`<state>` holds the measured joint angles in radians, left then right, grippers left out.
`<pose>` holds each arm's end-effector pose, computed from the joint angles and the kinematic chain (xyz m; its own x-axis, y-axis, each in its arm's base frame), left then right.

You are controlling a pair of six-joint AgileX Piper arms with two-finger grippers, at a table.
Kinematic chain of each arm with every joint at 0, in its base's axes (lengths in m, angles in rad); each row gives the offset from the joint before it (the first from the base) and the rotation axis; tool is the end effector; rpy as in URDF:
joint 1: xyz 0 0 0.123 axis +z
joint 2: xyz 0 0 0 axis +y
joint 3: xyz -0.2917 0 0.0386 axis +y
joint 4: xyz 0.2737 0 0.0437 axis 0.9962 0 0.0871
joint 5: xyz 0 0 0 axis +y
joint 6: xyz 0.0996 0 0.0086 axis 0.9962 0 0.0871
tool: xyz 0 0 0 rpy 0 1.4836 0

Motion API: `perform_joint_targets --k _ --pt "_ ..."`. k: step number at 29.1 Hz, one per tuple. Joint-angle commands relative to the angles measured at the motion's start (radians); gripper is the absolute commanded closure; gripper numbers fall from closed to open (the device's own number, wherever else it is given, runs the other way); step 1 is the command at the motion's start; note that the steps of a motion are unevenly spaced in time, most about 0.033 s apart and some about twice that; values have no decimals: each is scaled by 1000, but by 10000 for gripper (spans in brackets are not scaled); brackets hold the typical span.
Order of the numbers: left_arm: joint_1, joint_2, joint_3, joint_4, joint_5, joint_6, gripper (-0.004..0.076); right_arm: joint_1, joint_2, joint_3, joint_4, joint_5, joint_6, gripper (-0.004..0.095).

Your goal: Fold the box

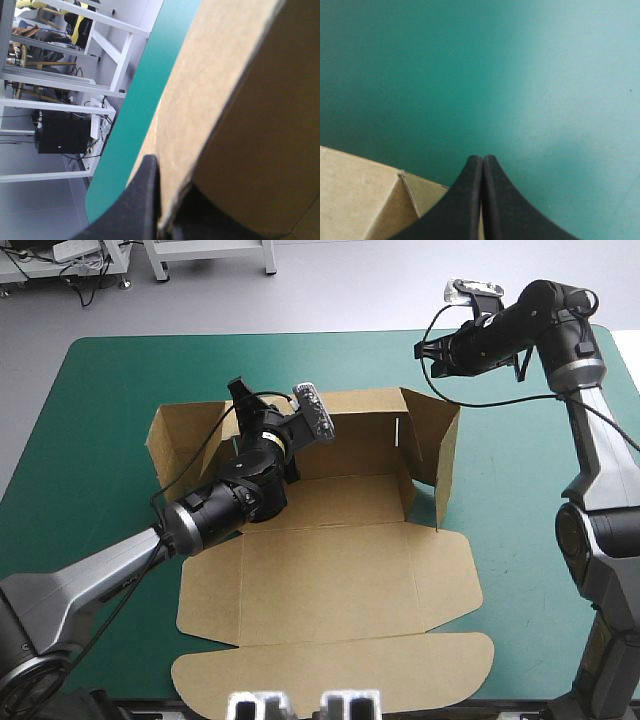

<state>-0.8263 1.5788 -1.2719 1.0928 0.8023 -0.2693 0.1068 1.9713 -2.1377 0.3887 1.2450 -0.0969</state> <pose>0.3015 -0.2329 0.3259 -0.1912 0.9049 -0.3803 0.4342 0.4255 0.7940 0.4584 0.0853 0.3881 -0.8282 -0.0574 -0.5574 -0.2746 0.9087 0.3144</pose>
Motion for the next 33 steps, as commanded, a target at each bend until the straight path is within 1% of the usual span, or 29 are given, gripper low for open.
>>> perform_joint_targets --k 1,11,13,16,19,22,25,28,31,33 --pt "-4 -34 -33 22 13 -25 734 1 -51 3 21 3 -4 927" --pt "-4 -33 -33 36 18 -25 734 7 -174 256 28 3 -114 928" --pt "-4 -33 -33 36 18 -25 734 7 -204 302 47 3 -143 928" --pt "-4 -33 -33 36 16 -25 734 7 -250 377 105 -15 -215 927" --pt "-4 -33 -33 36 11 -25 734 7 -293 474 191 -89 -308 927" --pt "-4 -33 -33 36 11 -25 734 7 -345 604 259 -211 -372 927" --pt "-4 -33 -33 36 9 -21 734 7 -419 745 328 -326 -472 927" --pt "-4 -33 -33 36 7 -21 734 7 -501 903 416 -437 -642 927" --pt "-4 -33 -33 36 5 -21 734 7 -579 1071 533 -548 -829 927" --pt "-4 -33 -33 29 -2 -21 734 7 -620 1165 669 -610 -986 927"
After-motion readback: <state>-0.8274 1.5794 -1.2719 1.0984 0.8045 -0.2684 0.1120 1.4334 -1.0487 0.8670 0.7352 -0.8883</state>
